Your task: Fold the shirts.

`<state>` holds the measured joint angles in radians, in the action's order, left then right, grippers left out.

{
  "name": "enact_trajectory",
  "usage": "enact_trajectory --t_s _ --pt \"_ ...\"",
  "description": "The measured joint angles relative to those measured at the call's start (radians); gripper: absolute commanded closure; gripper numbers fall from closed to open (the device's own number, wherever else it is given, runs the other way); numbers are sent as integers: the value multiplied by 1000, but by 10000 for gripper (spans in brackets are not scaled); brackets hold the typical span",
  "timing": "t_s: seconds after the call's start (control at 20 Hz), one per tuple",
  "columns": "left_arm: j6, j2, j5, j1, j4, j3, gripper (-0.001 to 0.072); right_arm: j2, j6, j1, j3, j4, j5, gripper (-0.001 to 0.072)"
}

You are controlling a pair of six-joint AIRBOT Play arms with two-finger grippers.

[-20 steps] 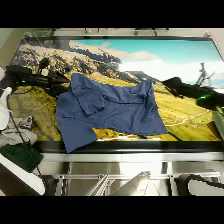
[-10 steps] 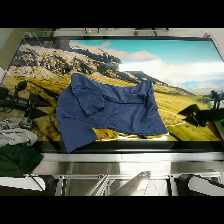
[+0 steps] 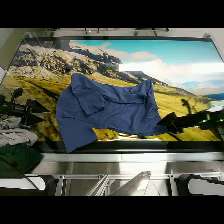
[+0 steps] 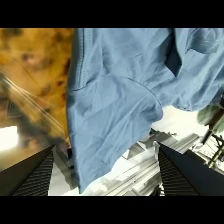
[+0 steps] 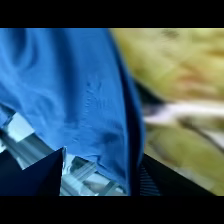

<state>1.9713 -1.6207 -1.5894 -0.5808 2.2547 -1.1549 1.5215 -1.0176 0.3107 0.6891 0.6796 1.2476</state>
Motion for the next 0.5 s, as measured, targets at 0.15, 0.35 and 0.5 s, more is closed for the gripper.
enact_trajectory --t_s 0.15,0.35,0.5 --pt "0 0 17 0 -2 2 11 46 43 -69 -2 -86 -6 196" --pt "3 -16 56 31 -24 2 8 67 73 -100 -3 -139 -11 196" --pt "2 -51 93 75 -67 2 9 72 84 -107 -3 -154 -13 201"
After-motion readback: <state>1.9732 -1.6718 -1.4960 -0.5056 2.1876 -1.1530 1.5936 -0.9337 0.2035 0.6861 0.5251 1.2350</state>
